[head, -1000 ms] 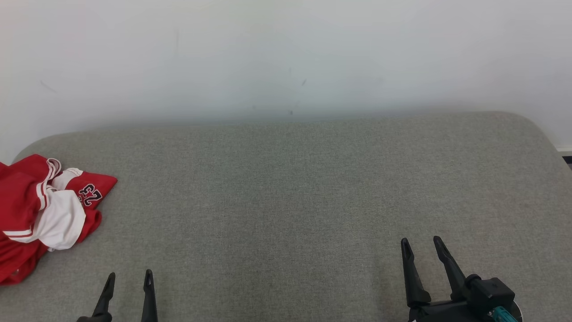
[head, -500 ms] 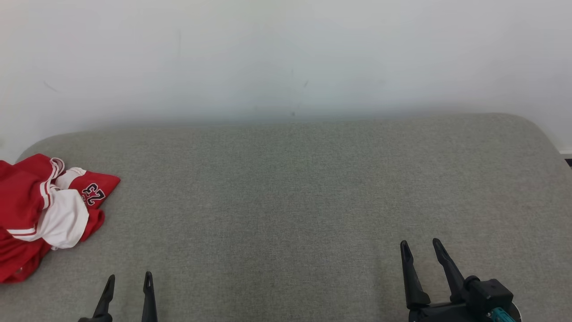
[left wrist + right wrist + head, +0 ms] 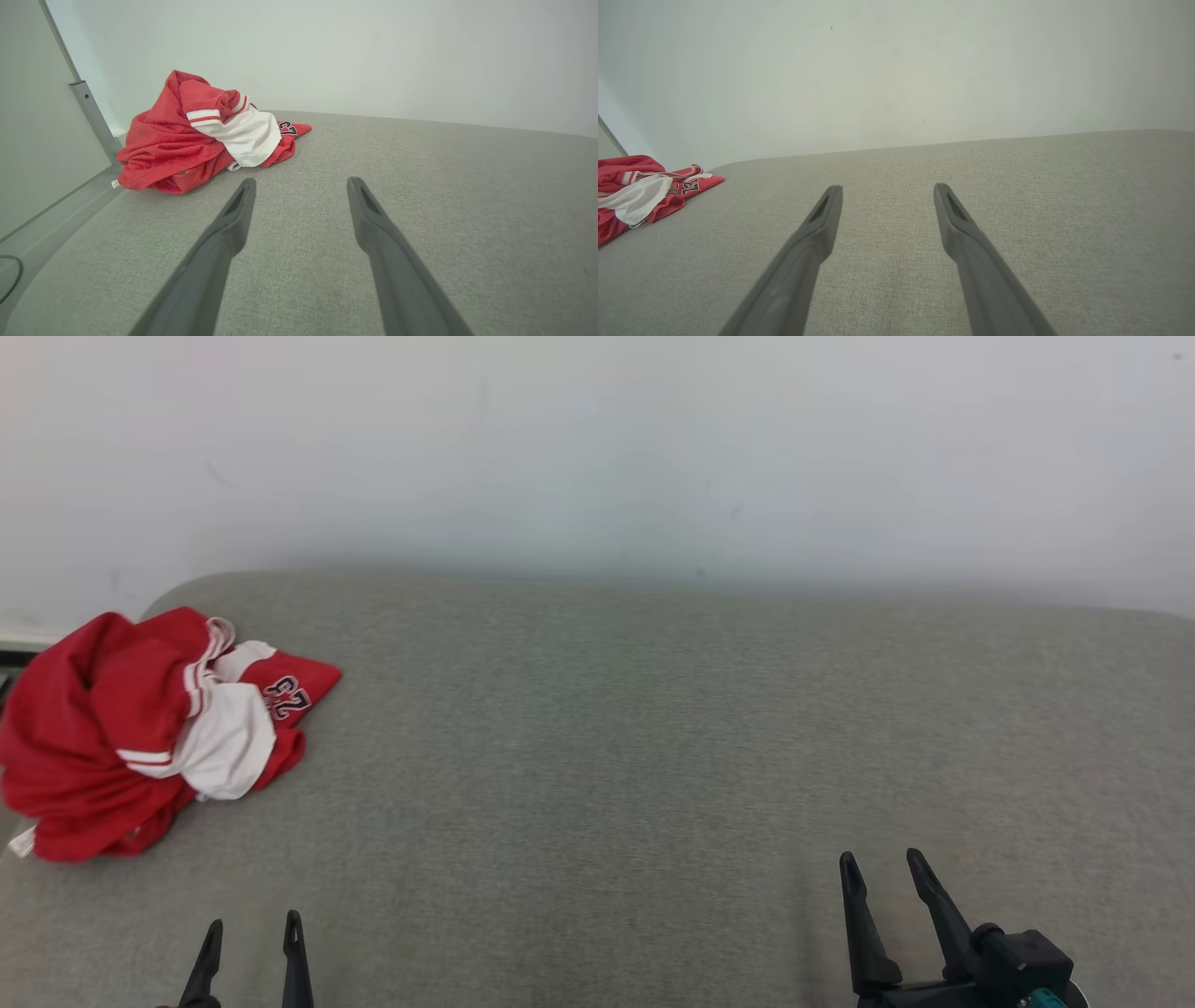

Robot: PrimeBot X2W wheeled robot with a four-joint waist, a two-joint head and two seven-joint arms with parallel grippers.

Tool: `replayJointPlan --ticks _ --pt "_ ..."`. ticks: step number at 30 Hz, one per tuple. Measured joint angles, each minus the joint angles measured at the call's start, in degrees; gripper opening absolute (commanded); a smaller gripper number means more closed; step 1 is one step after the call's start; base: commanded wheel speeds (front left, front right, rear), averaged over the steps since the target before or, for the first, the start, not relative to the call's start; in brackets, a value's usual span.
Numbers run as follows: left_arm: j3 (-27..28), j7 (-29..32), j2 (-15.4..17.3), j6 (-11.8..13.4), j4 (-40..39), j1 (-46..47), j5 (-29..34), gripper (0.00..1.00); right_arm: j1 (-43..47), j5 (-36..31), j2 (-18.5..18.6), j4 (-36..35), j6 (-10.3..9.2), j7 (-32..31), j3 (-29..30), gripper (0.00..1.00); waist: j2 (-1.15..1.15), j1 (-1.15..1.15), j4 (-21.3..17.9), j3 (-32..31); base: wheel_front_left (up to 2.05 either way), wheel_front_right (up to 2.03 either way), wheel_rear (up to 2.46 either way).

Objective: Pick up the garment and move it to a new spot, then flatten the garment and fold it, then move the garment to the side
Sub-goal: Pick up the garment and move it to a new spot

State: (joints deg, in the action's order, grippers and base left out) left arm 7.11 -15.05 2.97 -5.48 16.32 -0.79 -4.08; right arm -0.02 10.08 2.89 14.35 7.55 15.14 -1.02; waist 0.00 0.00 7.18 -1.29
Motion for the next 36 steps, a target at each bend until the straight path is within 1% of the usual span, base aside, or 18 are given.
replayJointPlan --ticks 12,19,20,30,36 --pt "1.4 0.0 0.2 0.7 -0.2 -0.5 0.5 1.0 0.5 0.4 0.0 0.2 0.0 0.0 0.0 1.0 0.0 0.0 8.8 0.1 0.0 0.0 0.0" --pt "1.6 0.0 0.2 0.7 -0.2 -0.6 0.5 1.0 0.6 0.3 0.0 0.2 0.0 0.0 0.0 1.0 0.0 0.0 13.7 0.1 0.0 0.0 0.0" --pt "1.6 0.0 0.2 0.7 -0.2 -0.6 0.5 1.0 0.6 0.3 0.0 0.2 0.0 0.0 0.0 1.0 0.0 0.0 13.7 0.1 0.0 0.0 0.0" --pt "2.5 0.0 0.1 1.5 -0.7 -1.3 0.1 1.0 0.7 -0.1 0.0 0.3 0.0 0.0 -0.4 1.0 0.0 0.0 19.1 0.2 0.0 0.0 0.0" --pt "2.9 0.0 0.1 2.1 -1.2 -1.6 0.0 1.0 0.7 -0.2 0.0 0.3 0.0 0.0 -0.7 1.0 0.0 0.0 20.9 0.4 0.0 0.0 0.0"
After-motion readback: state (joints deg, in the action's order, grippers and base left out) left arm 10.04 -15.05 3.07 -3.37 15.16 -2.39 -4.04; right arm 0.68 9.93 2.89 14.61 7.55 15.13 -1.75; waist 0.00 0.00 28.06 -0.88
